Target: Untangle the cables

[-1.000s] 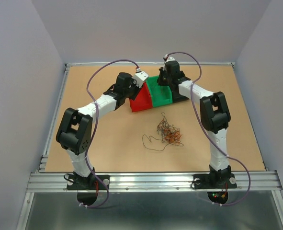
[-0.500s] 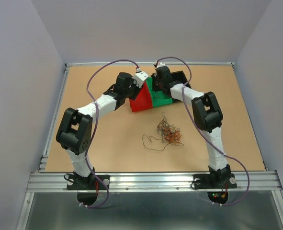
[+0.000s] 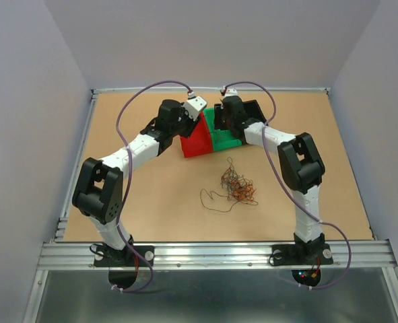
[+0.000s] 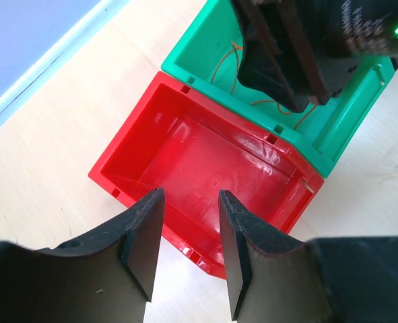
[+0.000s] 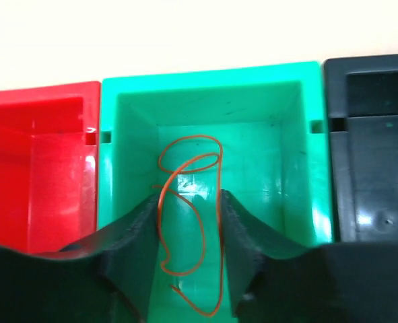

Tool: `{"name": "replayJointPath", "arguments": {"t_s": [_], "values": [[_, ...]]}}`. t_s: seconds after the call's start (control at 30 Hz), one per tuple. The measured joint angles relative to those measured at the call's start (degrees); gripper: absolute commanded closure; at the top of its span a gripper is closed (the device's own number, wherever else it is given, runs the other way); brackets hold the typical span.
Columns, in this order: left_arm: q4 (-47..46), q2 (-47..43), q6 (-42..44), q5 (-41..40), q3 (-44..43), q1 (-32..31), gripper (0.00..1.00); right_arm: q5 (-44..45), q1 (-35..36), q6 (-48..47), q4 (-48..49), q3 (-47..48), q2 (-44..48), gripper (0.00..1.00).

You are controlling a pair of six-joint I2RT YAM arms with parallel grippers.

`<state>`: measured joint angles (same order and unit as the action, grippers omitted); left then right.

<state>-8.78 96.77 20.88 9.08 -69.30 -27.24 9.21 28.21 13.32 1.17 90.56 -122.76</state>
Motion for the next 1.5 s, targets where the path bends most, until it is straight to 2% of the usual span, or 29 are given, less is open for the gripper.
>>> {"name": "replayJointPath", "arguments": {"t_s": [0.07, 0.2, 0.5, 0.6, 0.63, 0.8, 0.83, 0.93, 1.0, 1.17, 1.23, 1.27, 1.4, 1.5], "values": [[-0.2, -0.1, 0.0, 0.2, 0.3, 0.0, 0.50, 0.6, 0.0, 0.0, 0.9, -1.4, 1.9, 0.42], [-0.2, -0.2, 0.0, 0.7, 0.5, 0.0, 0.50, 1.6, 0.0, 0.0, 2.2, -3.6, 4.9, 0.33], [-0.2, -1.6, 1.4, 7.0, 2.3, -0.2, 0.45, 2.5, 0.0, 0.5, 3.5, -14.3, 16.5, 0.30], [0.1, -1.8, 2.6, 8.9, 2.3, -1.2, 0.22, 0.5, 0.0, 0.3, 1.4, -18.0, 22.8, 0.32], [0.2, -1.8, 3.2, 9.7, 2.3, -1.8, 0.17, -0.2, 0.0, 0.1, 0.5, -18.9, 24.7, 0.34], [1.2, -3.5, 5.8, 14.4, 4.4, -4.0, 0.17, -3.4, 0.3, -0.5, -4.9, -27.3, 38.5, 0.34], [1.4, -3.9, 6.8, 15.8, 4.9, -4.3, 0.17, -3.7, 0.4, -0.4, -6.0, -29.4, 41.4, 0.32], [2.1, -6.2, 10.0, 19.8, 6.9, -5.2, 0.16, -5.0, 0.6, 0.0, -7.1, -34.5, 47.8, 0.15], [2.3, -8.5, 11.9, 21.6, 9.1, -5.5, 0.13, -5.9, 0.9, 0.3, -7.8, -37.4, 50.5, 0.00], [2.9, -17.6, 18.6, 26.6, 19.4, -6.1, 0.12, -6.8, 3.9, 1.2, -8.9, -43.4, 51.3, 0.03], [3.7, -20.7, 21.4, 28.7, 22.8, -6.7, 0.12, -7.0, 5.4, 1.4, -9.6, -44.6, 50.2, 0.09], [4.1, -21.4, 22.1, 29.2, 23.4, -7.1, 0.12, -7.1, 6.3, 1.5, -9.8, -44.9, 49.5, 0.14], [5.7, -24.7, 26.4, 32.1, 25.1, -10.6, 0.12, -7.8, 9.9, 1.5, -9.6, -45.4, 46.6, 0.26], [5.9, -26.0, 28.8, 32.7, 25.8, -12.9, 0.12, -8.2, 11.5, 1.3, -9.5, -45.4, 43.5, 0.33]]}}
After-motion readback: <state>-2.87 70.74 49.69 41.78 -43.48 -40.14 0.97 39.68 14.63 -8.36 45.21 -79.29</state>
